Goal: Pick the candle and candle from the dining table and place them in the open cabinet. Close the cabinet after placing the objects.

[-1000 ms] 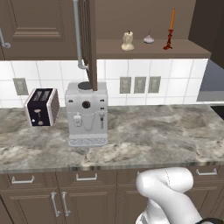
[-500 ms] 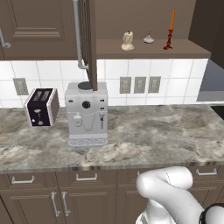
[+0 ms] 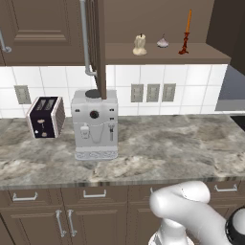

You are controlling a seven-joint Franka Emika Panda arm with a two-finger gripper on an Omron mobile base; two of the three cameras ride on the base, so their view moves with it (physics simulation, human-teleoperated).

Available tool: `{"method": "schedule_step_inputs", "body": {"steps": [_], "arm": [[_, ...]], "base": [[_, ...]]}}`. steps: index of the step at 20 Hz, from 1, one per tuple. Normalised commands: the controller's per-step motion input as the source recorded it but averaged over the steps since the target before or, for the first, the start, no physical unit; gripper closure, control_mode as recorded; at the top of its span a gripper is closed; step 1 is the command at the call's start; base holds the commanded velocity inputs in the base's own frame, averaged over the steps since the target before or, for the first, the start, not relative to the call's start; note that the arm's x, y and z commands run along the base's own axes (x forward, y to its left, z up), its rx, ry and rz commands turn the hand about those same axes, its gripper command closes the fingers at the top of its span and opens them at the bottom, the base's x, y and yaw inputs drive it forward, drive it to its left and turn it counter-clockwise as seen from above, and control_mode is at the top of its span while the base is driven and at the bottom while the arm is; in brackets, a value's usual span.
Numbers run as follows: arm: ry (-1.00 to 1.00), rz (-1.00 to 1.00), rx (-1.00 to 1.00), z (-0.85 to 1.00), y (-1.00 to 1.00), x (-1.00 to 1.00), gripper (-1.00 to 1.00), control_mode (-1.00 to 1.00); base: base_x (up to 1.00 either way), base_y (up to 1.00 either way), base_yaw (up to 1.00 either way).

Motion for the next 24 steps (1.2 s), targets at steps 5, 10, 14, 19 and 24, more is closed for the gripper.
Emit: {"method": "schedule_step_inputs", "body": {"steps": [5,10,14,19,24], "arm": [[-0.04,0.03,0.00,0.00,-0.19,0.52,-1.00,-1.00],[-0.05,0.05,0.00,0.00,-0.03,0.38,-1.00,-1.00],[-0.08,0.07,0.00,0.00,0.04,0.05,-1.00,-1.00],[-0.09,0.09,0.00,0.00,0.28,-0.01,-1.00,-1.00],[-0.07,0.10,-0.07,0.00,0.77,0.00,-1.00,-1.00]], "base": [[0.00,0.00,0.00],[0.00,0.00,0.00],[0.00,0.00,0.00],[0.00,0.00,0.00],[0.00,0.00,0.00]]}}
